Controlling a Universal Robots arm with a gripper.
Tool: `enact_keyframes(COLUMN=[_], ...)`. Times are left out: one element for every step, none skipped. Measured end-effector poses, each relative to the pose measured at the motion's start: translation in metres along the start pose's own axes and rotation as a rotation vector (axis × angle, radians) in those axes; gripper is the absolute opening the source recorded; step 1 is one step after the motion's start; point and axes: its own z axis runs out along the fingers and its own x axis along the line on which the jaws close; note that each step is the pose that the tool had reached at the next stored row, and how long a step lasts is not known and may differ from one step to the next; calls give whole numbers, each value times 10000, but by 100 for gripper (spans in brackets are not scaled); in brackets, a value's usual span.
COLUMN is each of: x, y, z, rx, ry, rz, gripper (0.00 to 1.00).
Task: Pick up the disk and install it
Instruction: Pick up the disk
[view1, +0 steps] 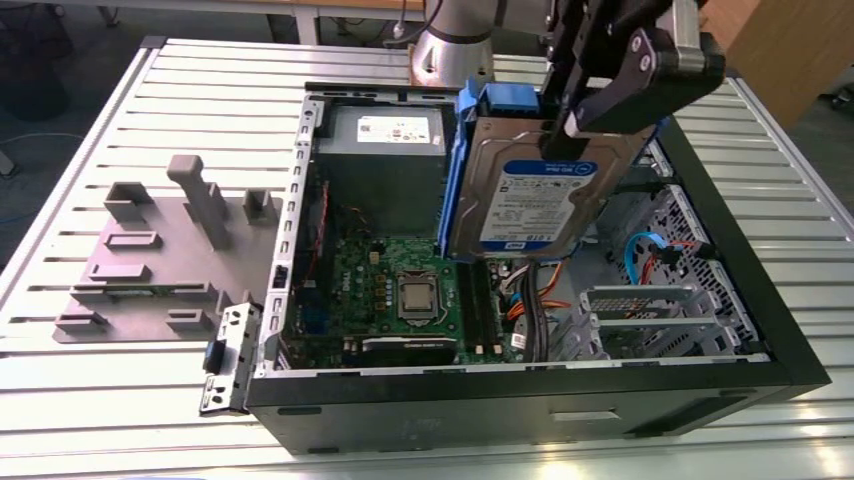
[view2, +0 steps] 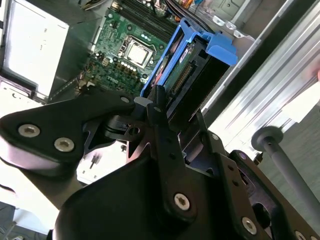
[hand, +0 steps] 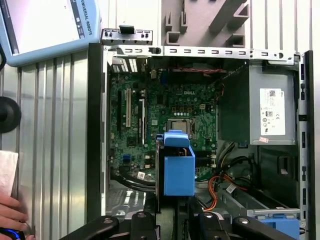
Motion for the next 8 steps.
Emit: enact_keyframes(x=[20, 39, 57, 75, 94, 111, 127, 144], y=[-5, -11, -16, -22, -27, -32, -37, -43], z=[2, 3, 5, 6, 7, 9, 10, 11], rx=[0, 0, 0, 0, 0, 0, 0, 0], ry=[-1, -1, -1, 0, 0, 0, -1, -1], rz=[0, 0, 1, 1, 0, 1, 0, 1], gripper=[35, 35, 35, 35, 35, 35, 35, 35])
